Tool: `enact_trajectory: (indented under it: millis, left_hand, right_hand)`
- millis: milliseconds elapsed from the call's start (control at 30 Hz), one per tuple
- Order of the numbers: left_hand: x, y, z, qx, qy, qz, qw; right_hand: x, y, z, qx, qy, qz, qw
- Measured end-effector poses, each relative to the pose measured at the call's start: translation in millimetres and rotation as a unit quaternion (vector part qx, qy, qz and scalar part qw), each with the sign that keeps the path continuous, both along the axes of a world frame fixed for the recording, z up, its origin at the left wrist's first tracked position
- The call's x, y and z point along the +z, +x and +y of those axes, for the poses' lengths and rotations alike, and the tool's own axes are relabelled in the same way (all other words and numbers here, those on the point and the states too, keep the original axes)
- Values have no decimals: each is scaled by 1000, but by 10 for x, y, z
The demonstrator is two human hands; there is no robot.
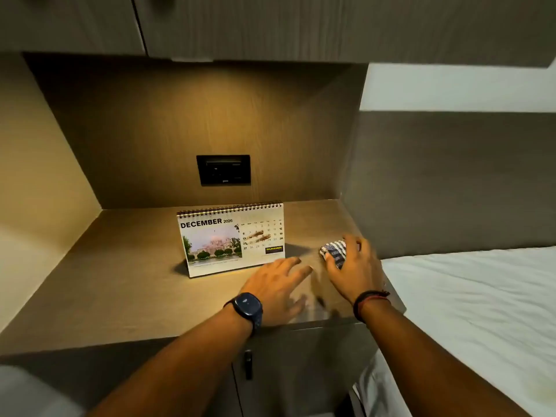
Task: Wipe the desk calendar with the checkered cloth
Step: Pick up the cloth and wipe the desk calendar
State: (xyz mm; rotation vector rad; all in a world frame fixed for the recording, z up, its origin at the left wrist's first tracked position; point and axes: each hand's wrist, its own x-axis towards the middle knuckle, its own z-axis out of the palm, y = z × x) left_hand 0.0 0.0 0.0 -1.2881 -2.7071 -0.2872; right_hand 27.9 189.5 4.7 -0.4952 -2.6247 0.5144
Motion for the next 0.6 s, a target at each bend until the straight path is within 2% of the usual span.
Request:
enact_trajectory:
  millis: [167, 333, 433, 500, 600]
  left_hand:
    - [-515, -228, 171, -4, -63, -45, 997]
    - [-805, -340, 151, -10, -50, -68, 996]
    - [-758, -368, 104, -14, -45, -72, 996]
    - [-600, -452, 23, -17, -20, -43, 999]
    - [-158, -731, -172, -22, 76, 71, 994]
  right_hand:
    - [-409, -251, 219, -35, -2, -126, 991]
    - [-658, -376, 242, -75, 100, -170, 978]
    - [-679, -422, 213, -108, 120, -160, 974]
    - [-670, -466, 183, -128, 120, -142, 974]
    - [-589, -553, -19, -150, 6, -30, 988]
